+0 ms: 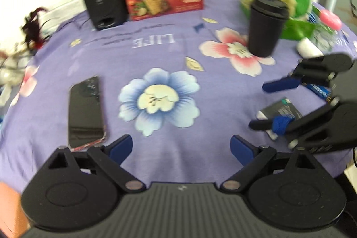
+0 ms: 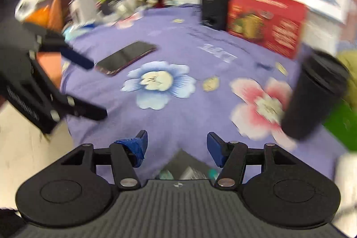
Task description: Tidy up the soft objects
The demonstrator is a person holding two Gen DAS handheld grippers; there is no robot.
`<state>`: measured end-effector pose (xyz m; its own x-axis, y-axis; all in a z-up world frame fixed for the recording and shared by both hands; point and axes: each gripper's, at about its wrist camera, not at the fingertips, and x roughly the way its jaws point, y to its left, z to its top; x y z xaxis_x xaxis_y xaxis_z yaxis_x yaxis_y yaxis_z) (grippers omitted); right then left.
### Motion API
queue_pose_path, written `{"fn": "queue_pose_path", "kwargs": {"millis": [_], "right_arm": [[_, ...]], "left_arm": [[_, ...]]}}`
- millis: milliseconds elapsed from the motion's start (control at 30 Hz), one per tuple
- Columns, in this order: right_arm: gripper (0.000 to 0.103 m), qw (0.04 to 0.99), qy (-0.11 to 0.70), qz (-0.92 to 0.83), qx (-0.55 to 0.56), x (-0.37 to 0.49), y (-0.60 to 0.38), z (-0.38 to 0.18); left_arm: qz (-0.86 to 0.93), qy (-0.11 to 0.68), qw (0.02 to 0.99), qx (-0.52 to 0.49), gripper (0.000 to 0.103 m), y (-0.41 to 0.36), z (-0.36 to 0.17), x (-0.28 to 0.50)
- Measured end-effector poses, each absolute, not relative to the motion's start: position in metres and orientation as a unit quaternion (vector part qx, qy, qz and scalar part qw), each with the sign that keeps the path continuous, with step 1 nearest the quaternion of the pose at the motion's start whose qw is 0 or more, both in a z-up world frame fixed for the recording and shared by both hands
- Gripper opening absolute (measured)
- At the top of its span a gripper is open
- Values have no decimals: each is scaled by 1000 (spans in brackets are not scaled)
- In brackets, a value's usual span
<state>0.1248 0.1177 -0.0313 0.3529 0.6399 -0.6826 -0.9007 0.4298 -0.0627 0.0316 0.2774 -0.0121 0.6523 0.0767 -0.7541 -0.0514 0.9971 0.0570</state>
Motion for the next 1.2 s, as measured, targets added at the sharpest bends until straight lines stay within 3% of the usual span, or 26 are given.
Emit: {"fn": "queue_pose_path", "kwargs": {"millis": [133, 733, 1200], "right_arm": [[44, 789, 308, 454, -275, 129, 119, -49], [47, 846, 358, 347, -188, 113, -60, -50], [48, 884, 356, 269, -143, 116, -132, -34]], "left_arm": [[40, 413, 910, -5, 94, 285, -15, 33], [-104, 437, 891, -65, 94, 166, -24, 122], [-238, 439, 854, 148, 94, 57, -37, 174]]}}
